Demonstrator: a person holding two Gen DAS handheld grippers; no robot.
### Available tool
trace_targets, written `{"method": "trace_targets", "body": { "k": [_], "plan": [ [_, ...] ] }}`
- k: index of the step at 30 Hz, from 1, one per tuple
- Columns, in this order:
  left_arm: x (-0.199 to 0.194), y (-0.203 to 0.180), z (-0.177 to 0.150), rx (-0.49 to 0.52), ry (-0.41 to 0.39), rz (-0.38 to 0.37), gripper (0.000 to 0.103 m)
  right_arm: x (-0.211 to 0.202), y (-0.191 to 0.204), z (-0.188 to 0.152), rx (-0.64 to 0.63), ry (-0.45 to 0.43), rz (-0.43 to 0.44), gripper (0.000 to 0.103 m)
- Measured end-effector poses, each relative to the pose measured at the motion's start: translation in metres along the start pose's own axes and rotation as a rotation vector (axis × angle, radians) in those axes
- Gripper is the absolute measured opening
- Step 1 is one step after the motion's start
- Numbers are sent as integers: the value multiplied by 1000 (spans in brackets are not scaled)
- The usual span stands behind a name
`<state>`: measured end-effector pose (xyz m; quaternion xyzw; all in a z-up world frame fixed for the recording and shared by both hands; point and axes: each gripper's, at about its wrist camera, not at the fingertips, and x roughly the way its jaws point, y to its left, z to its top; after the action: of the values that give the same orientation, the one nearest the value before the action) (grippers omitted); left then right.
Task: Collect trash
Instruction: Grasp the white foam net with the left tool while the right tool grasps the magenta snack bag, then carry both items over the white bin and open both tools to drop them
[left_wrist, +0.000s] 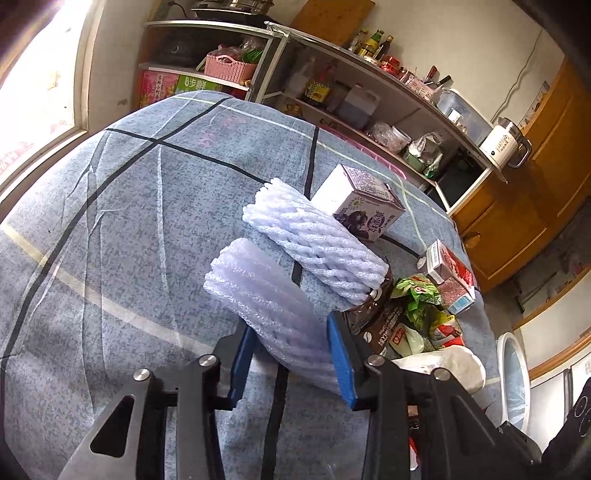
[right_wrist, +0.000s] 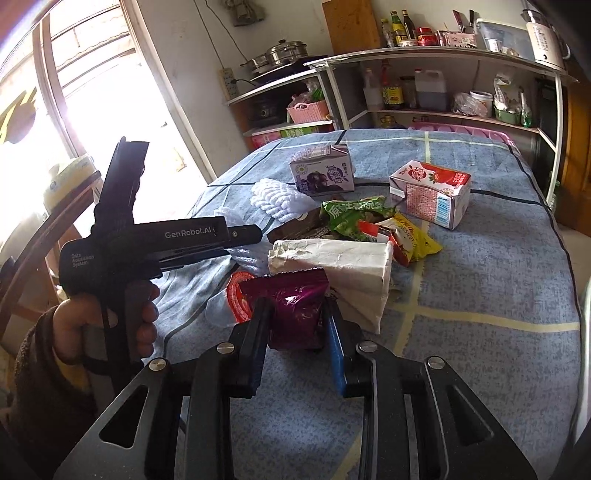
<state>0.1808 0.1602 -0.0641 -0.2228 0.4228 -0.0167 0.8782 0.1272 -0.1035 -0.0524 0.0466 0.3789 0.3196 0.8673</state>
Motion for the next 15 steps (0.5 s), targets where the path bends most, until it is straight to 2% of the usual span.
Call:
{"method": "trace_targets", "body": {
  "k": [4,15],
  "plan": [
    [-5,-7,-1,29,-22,4,24,-3,-2,-1,5,-5,-3,30],
    [-48,-31,-9,144,-108,23,23,-23,-5,-2,13,-50,-15,30]
  ]
}}
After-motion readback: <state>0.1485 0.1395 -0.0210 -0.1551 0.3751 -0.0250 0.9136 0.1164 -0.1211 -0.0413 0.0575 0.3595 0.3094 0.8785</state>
